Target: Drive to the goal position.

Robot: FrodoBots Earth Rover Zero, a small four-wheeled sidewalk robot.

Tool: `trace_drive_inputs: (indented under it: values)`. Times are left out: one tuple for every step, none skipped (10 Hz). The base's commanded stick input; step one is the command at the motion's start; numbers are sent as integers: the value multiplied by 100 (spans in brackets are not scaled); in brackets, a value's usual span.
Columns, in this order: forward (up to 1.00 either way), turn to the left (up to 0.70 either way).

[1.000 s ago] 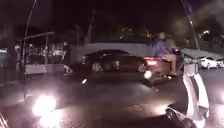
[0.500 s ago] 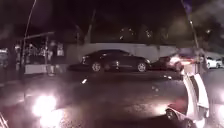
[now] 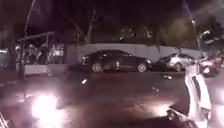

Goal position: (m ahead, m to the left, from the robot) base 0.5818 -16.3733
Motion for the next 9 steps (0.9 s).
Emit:
trace_drive_inputs:
  values:
    - [45,0]
    - [45,0]
    - [45,0]
    - [45,0]
    - [45,0]
    - [45,0]
    - [45,0]
    - [45,0]
    - [45,0]
